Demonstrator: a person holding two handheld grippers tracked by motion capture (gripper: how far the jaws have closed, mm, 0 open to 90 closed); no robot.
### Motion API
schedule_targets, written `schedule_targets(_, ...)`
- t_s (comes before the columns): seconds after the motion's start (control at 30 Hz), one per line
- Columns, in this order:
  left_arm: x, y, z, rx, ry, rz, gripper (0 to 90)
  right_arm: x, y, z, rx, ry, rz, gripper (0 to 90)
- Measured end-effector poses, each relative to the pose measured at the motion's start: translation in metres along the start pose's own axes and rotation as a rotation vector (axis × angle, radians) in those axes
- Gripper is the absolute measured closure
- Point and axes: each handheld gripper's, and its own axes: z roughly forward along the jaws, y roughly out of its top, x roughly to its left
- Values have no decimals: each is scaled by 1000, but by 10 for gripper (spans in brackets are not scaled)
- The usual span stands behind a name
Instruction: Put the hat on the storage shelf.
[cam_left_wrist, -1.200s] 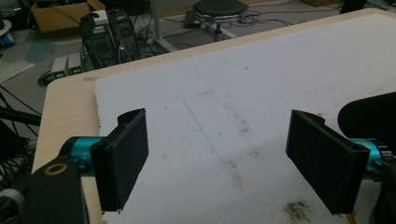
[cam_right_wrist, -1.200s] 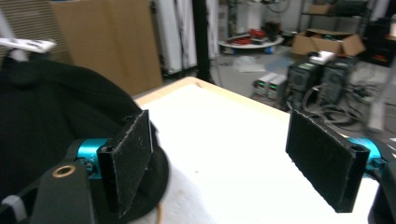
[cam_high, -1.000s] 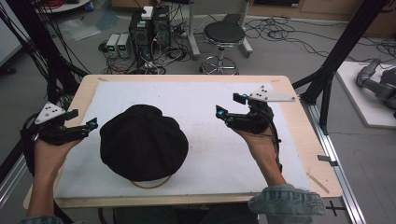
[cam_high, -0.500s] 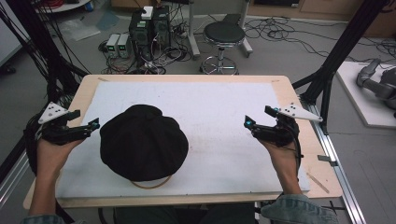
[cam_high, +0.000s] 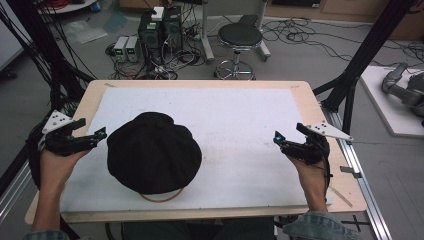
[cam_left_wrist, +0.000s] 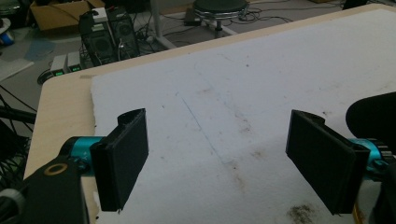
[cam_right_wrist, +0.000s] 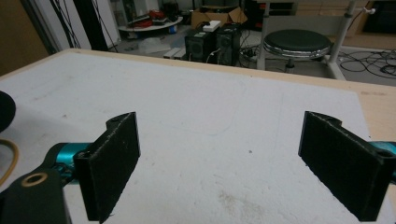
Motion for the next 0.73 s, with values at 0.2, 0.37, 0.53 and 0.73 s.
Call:
schedule_targets(0.2, 1, 0, -1, -3, 3, -4, 215, -2, -4, 2, 6, -9, -3, 124)
schedule_targets(0.37, 1, 1, -2, -5, 3, -2, 214, -1, -5, 4, 12, -8, -8, 125)
schedule_targets(0.53, 1, 1, -2, -6, 4, -1, 214, -1, -4, 3, 13, -6, -2, 125)
schedule_targets(0.73, 1, 1, -1, -5, 4, -3, 214, -1, -4, 2, 7, -10, 0, 125)
